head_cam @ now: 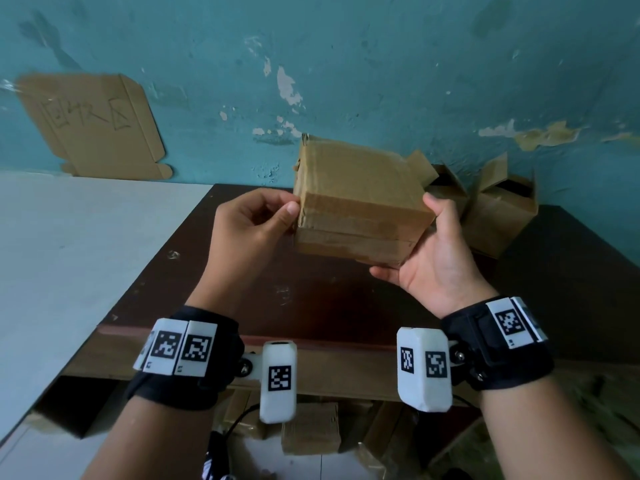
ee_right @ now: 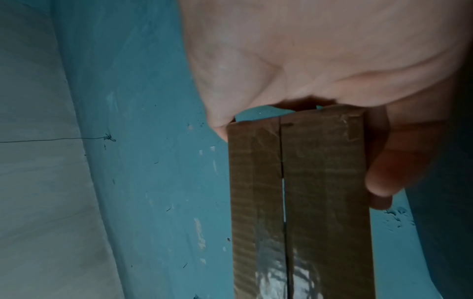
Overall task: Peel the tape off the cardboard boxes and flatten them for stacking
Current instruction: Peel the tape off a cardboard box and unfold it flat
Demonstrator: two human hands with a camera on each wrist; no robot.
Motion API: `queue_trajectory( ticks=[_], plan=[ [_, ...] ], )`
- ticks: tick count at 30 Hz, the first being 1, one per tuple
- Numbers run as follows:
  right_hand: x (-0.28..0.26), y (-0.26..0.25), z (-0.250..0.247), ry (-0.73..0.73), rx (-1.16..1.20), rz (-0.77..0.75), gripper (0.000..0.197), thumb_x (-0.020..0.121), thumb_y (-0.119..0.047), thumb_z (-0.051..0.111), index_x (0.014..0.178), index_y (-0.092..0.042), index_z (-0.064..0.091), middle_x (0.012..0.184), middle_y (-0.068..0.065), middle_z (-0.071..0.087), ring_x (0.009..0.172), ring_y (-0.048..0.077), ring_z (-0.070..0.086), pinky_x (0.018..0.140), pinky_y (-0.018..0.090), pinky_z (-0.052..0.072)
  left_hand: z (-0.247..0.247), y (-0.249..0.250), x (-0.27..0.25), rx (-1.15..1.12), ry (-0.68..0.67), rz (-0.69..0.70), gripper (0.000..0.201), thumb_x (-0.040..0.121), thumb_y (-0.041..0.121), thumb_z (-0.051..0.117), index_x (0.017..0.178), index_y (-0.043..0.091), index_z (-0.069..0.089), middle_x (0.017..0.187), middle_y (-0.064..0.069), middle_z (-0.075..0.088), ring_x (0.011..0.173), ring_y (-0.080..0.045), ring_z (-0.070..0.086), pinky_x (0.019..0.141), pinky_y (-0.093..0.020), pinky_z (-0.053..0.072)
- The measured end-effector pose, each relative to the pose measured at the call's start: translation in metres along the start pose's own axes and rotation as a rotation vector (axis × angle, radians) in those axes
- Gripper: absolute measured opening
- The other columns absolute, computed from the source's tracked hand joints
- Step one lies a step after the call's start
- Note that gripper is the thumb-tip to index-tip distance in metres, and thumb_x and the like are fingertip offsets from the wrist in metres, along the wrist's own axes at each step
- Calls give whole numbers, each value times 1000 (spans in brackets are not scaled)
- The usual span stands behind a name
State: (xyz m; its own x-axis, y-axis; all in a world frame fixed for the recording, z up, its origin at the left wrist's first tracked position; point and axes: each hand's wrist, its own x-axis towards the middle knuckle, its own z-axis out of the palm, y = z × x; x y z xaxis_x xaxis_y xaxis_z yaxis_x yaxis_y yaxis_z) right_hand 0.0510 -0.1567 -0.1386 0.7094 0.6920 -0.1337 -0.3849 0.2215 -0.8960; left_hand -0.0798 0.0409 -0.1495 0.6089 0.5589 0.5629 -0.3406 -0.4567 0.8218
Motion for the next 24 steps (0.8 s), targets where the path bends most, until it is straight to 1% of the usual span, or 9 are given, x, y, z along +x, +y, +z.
queue_trajectory(
  ticks=[3, 6, 8, 10, 13, 15, 19, 22, 24],
  plan=[
    [0, 0, 1, -3, -31, 13, 66, 95, -66, 37, 138, -20, 56, 131, 16, 67, 113, 32, 66, 65, 34, 53, 0, 1, -1, 3, -21, 30, 15, 98, 7, 65, 88, 18, 67, 81, -2, 66, 75, -15, 62, 71, -25, 53],
    [0, 0, 4, 3, -42, 7, 64, 96, -63, 36, 137, -19, 56, 122, 13, 70, 110, 30, 66, 66, 34, 53, 2, -2, 0, 80, -31, 38, 16, 100, 1, 59, 89, 12, 62, 80, 1, 62, 72, -8, 58, 68, -20, 49],
    [0, 1, 5, 9, -41, 2, 63, 97, -62, 36, 137, -18, 57, 120, 12, 70, 110, 30, 66, 67, 34, 53, 4, -2, 0, 119, -30, 23, 13, 101, 1, 56, 91, 8, 60, 80, -6, 63, 71, -9, 57, 65, -21, 48],
    [0, 2, 5, 9, -34, -2, 61, 97, -62, 36, 134, -19, 58, 118, 11, 70, 110, 29, 66, 68, 35, 52, 7, -2, -1, 135, -20, 18, 17, 102, 1, 53, 90, 11, 58, 81, -14, 62, 69, -11, 55, 61, -23, 47],
    [0, 2, 6, 2, -24, -10, 58, 97, -61, 36, 130, -20, 60, 116, 10, 70, 107, 28, 66, 70, 36, 51, 9, -2, -1, 139, 1, 31, 26, 104, 2, 50, 86, 20, 53, 80, -16, 59, 66, -15, 52, 56, -34, 45],
    [0, 2, 6, 0, -25, -18, 59, 98, -61, 36, 132, -19, 59, 116, 10, 70, 106, 28, 65, 71, 36, 51, 11, -4, -1, 137, 9, 31, 26, 105, 3, 48, 87, 21, 52, 79, -12, 56, 66, -18, 49, 56, -38, 43],
    [0, 1, 4, 15, -24, -23, 59, 97, -60, 38, 132, -19, 60, 114, 10, 72, 107, 29, 66, 70, 35, 51, 13, -5, -1, 107, 22, 24, 21, 104, 1, 50, 90, 16, 55, 79, -5, 57, 68, -16, 52, 62, -31, 45],
    [0, 1, 2, 28, -9, -28, 59, 96, -61, 39, 133, -20, 60, 118, 10, 71, 111, 31, 65, 67, 34, 51, 10, -4, -1, 75, -14, 24, 24, 98, -6, 55, 97, 17, 61, 88, 3, 65, 81, -11, 62, 74, -24, 52],
    [0, 0, 1, 38, 1, -27, 55, 96, -61, 39, 127, -21, 62, 113, 9, 72, 108, 30, 66, 66, 34, 51, 9, -5, -1, 58, -28, 15, 23, 95, -9, 60, 100, 13, 65, 95, 1, 70, 89, -11, 67, 83, -24, 56]
  ],
)
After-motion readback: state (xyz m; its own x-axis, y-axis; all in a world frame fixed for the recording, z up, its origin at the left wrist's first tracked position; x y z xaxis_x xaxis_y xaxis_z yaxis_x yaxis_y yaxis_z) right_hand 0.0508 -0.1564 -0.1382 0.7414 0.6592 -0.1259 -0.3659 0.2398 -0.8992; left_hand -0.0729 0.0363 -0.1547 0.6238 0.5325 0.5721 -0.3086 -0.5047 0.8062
